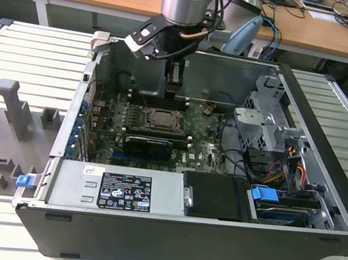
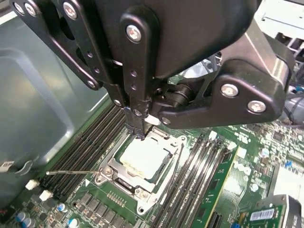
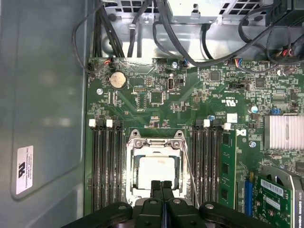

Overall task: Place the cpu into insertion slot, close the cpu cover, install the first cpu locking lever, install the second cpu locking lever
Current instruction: 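Install the first cpu locking lever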

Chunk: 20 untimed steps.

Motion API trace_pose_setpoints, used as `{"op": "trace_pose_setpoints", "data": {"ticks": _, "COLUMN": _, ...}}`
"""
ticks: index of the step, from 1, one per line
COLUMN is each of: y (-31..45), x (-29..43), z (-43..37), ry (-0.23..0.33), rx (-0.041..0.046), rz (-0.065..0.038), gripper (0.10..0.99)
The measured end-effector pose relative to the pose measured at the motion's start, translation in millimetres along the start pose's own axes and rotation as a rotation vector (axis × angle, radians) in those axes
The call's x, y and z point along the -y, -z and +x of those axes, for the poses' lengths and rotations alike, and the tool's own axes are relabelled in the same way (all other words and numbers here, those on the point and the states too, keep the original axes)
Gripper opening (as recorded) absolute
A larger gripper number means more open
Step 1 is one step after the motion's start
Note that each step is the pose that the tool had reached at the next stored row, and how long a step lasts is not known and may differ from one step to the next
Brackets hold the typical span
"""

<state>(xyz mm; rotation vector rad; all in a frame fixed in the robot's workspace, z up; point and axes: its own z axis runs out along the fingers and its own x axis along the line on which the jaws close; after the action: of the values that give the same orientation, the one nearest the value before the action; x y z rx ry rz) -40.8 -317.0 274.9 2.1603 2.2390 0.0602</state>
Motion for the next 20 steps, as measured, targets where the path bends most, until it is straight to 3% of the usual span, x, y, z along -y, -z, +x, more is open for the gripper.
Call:
{"op": "trace_pose_setpoints", "data": {"ticks": 7, "y": -0.7, "x": 0.1, "z": 0.0, "ry": 0.115, "rx": -0.0056, "rz": 0.001, "gripper": 0.106}}
{"op": "trace_pose_setpoints", "data": {"ticks": 14, "y": -1.1, "x": 0.1, "z": -0.1, "ry": 0.281, "rx": -0.0137, "rz": 0.002, "gripper": 0.106}}
{"op": "trace_pose_setpoints", "data": {"ticks": 20, "y": -1.1, "x": 0.1, "z": -0.2, "ry": 0.362, "rx": -0.0176, "rz": 0.002, "gripper": 0.106}}
